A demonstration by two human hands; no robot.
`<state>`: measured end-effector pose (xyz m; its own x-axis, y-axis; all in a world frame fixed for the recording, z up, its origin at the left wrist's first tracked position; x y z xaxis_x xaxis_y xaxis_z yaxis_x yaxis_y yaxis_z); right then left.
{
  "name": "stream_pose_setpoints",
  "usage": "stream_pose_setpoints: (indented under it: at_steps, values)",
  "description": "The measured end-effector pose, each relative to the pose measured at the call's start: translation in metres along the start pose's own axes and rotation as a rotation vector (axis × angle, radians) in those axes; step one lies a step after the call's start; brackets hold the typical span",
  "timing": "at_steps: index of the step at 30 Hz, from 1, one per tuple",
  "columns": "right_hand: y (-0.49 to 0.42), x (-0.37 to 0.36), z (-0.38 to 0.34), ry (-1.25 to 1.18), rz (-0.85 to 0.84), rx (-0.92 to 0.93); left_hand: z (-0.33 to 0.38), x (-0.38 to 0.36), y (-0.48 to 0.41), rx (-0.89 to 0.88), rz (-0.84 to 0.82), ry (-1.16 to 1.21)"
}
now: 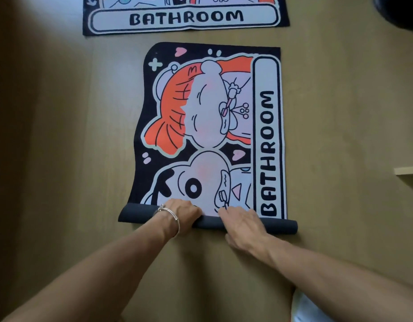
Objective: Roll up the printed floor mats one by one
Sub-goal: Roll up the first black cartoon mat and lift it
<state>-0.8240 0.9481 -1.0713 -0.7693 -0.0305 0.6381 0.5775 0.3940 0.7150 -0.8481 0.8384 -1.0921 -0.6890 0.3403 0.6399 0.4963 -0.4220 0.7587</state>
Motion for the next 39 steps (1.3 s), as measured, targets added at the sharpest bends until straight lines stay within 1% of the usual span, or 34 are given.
stream_pose_setpoints:
  at_steps: [1, 3, 5, 8, 10, 12, 15, 20, 21, 24, 28, 30, 33, 34, 36, 37, 39]
  values:
    - [0.001, 0.0, -0.002, 0.02, 0.034, 0.022, 0.0, 0.001, -0.003, -0.021, -0.047, 0.021]
    - [0.0, 0.004, -0.001, -0.035, 0.044, 0.027, -0.003, 0.003, -0.006, -0.044, -0.107, 0.06]
    - [-0.006, 0.008, 0.003, -0.129, 0.009, -0.016, -0.005, 0.008, -0.002, -0.025, -0.049, 0.059]
    - [-0.011, 0.011, 0.003, -0.148, -0.048, -0.013, 0.005, 0.011, 0.011, -0.021, 0.105, -0.011]
    - [-0.01, 0.011, 0.002, -0.123, -0.029, 0.006, 0.009, 0.006, 0.012, 0.016, 0.117, -0.009]
    - [-0.006, 0.011, 0.0, -0.056, 0.027, 0.02, 0.008, 0.004, 0.006, 0.078, 0.085, -0.007]
    - [-0.003, 0.004, -0.001, 0.055, 0.098, 0.036, 0.01, 0.004, 0.001, 0.106, 0.044, -0.008]
    - [-0.011, 0.006, -0.002, 0.049, 0.112, 0.015, 0.022, 0.009, 0.015, 0.094, 0.183, -0.003]
    - [-0.013, 0.007, -0.003, 0.051, 0.099, 0.025, 0.025, 0.009, 0.016, 0.097, 0.187, -0.002]
    - [-0.014, 0.008, -0.007, 0.067, 0.061, 0.068, 0.025, 0.009, 0.01, 0.161, 0.134, 0.01]
    - [-0.01, 0.012, -0.004, 0.078, 0.106, 0.081, 0.024, 0.008, 0.003, 0.212, 0.068, -0.011]
    - [-0.01, 0.012, -0.001, 0.05, 0.094, 0.044, 0.024, 0.01, 0.005, 0.214, 0.083, 0.001]
    - [-0.013, 0.011, 0.001, -0.022, 0.053, 0.004, 0.024, 0.013, 0.011, 0.172, 0.169, 0.059]
    - [-0.015, 0.012, 0.002, -0.043, 0.042, -0.004, 0.024, 0.012, 0.013, 0.155, 0.178, 0.066]
    - [-0.015, 0.014, 0.003, -0.069, 0.048, -0.019, 0.022, 0.01, 0.013, 0.142, 0.145, 0.082]
    - [-0.012, 0.015, 0.003, -0.053, 0.07, -0.022, 0.02, 0.01, 0.011, 0.147, 0.117, 0.095]
    - [-0.007, 0.015, -0.001, 0.059, 0.132, 0.015, 0.017, 0.012, 0.006, 0.163, 0.075, 0.118]
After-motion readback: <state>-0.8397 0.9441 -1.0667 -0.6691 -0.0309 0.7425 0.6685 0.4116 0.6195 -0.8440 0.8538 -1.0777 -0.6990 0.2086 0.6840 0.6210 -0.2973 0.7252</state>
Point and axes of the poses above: each hand's wrist, its own y-axis away from the middle knuckle, its own x-axis out of the back of the hand, z = x × y, the point moved 7 cm from there along -y, towards the middle knuckle, and after that the axes turned 4 degrees about x, right-handed, at the moved point
